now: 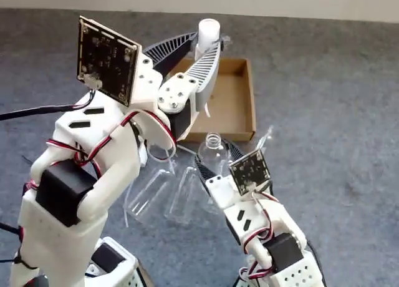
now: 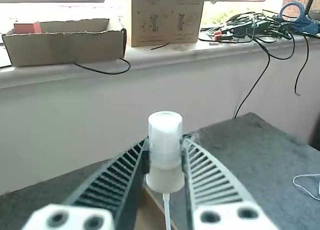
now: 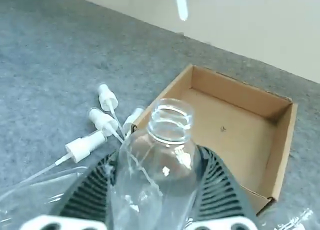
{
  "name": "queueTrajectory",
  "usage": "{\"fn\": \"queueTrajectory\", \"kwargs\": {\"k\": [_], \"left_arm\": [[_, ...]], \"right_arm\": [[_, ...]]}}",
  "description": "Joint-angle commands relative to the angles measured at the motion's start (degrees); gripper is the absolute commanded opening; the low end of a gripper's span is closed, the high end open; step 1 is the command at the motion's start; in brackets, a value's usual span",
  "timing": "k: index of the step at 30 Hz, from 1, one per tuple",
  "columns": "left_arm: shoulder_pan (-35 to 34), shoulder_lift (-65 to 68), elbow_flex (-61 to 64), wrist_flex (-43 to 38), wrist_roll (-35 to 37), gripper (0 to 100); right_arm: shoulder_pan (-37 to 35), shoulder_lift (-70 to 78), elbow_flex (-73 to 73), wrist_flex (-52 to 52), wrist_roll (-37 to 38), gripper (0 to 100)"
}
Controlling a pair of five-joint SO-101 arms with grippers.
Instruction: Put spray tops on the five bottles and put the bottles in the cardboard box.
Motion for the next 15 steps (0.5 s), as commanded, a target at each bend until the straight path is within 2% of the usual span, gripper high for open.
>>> {"fn": "queueTrajectory", "kwargs": {"k": [1, 8, 15], "left_arm": [[3.74, 0.04, 2.07, -0.18, -0.26, 1], [4.35, 0.04, 8.31, -0.44, -0.26, 1], [4.35, 0.04, 9.27, 0.44, -0.26, 1]], "right_arm": [[-0.4, -1.01, -0.75, -1.8, -0.53, 0.5], [-0.31, -1.54, -0.57, -1.8, -0.44, 0.5], [-0.13, -1.54, -0.66, -1.8, -0.62, 0.5]]}}
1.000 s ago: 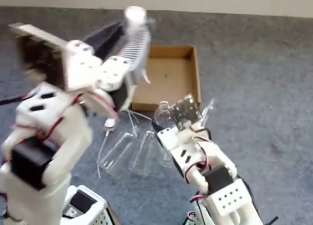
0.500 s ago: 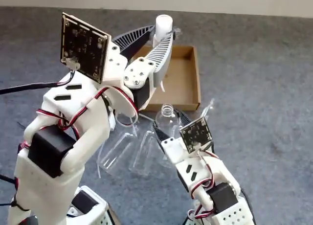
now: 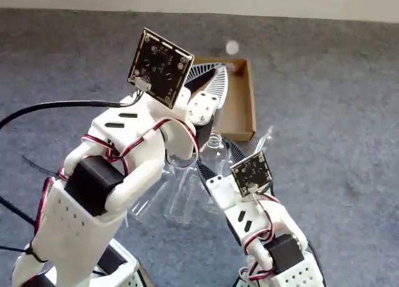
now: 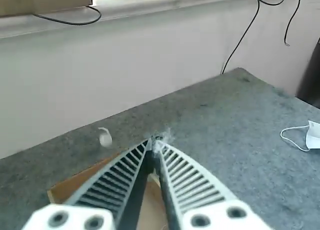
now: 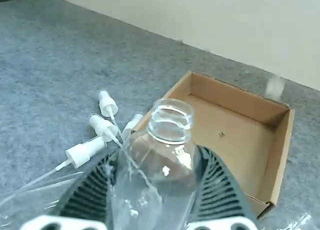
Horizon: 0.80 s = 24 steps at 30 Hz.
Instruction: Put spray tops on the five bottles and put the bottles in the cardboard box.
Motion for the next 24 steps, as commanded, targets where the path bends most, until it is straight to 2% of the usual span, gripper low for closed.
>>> {"fn": "queueTrajectory", "kwargs": {"k": [1, 8, 15, 19, 24], "left_arm": [[0.4, 0.04, 0.66, 0.88, -0.18, 1], [-2.86, -0.04, 0.84, 0.79, -0.44, 1], [-11.91, -0.04, 1.01, 0.88, -0.26, 1], [-17.71, -0.04, 1.27, 1.05, -0.44, 1], [-30.02, 0.04, 3.47, 1.14, -0.44, 1]], "right_arm": [[-0.13, -0.48, -0.66, -1.8, -0.62, 0.5], [-0.04, -0.48, -0.48, -1.71, -0.53, 0.5], [0.31, -0.31, -0.66, -1.54, -0.44, 0.5], [10.42, 0.04, -1.1, 0.75, -0.09, 0.5], [20.35, 0.22, -6.99, 3.12, 5.45, 0.5]]}}
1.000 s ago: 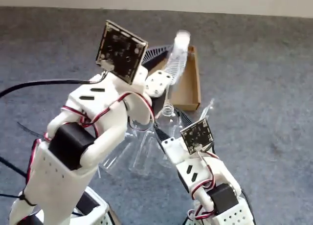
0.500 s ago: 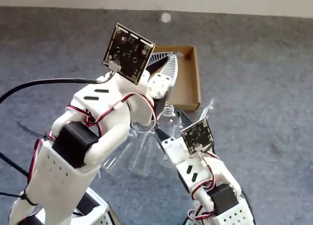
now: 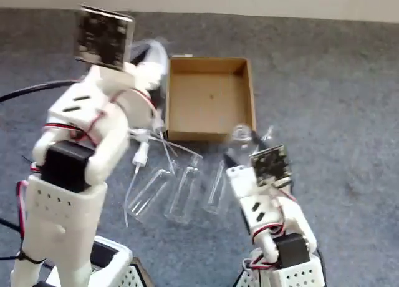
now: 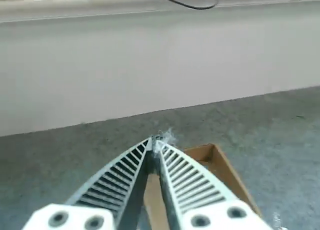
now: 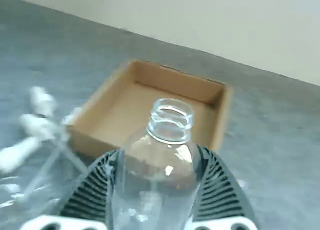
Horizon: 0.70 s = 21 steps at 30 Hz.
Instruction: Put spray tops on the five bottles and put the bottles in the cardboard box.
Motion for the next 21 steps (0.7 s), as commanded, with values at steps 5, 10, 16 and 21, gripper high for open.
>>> {"fn": "queueTrajectory", "kwargs": {"k": [5, 10, 16, 21], "left_arm": [[-18.86, 0.48, 6.9, 0.26, -0.53, 1], [-23.78, 0.48, 13.23, 0.09, -0.62, 1], [-28.18, 0.4, 19.38, 0.09, -0.62, 1], [-29.41, 0.13, 24.22, 0.09, -0.62, 1]], "right_arm": [[7.25, 5.49, -11.03, 5.05, 2.29, 0.5], [14.11, 22.37, -18.77, 5.23, 3.6, 0.5], [20.79, 45.76, -32.31, 5.41, 18.2, 0.5], [22.02, 62.64, -38.2, 5.49, 26.37, 0.5]]}}
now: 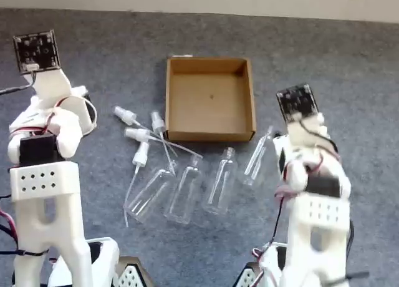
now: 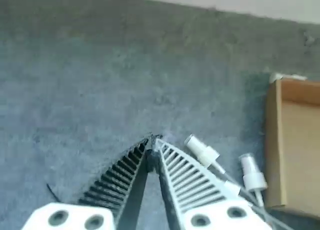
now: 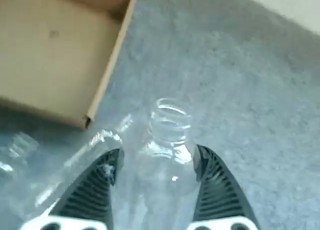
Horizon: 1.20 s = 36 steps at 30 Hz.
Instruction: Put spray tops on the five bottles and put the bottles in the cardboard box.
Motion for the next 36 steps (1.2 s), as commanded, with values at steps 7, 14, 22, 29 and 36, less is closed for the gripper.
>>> {"fn": "queueTrajectory", "kwargs": {"k": [7, 14, 22, 29, 36], "left_arm": [[-1.45, -0.31, 11.21, 0.18, -0.7, 1], [-1.98, -0.31, 22.81, -6.33, -6.59, 1], [-1.89, -0.31, 38.99, -27.34, -6.68, 1], [-1.98, -0.31, 45.05, -34.11, -6.68, 7], [-4.44, -2.86, 43.56, -34.99, -6.51, 18]], "right_arm": [[1.89, 24.04, -6.55, 0.57, 3.96, 0.5], [3.91, 32.92, -6.55, 0.13, 3.6, 0.5], [4.44, 38.37, -6.55, 0.13, 0.35, 1.9], [4.88, 38.46, -6.55, 0.13, -6.42, 19.1], [6.11, 30.99, -7.78, 0.13, -14.77, 25.5]]}}
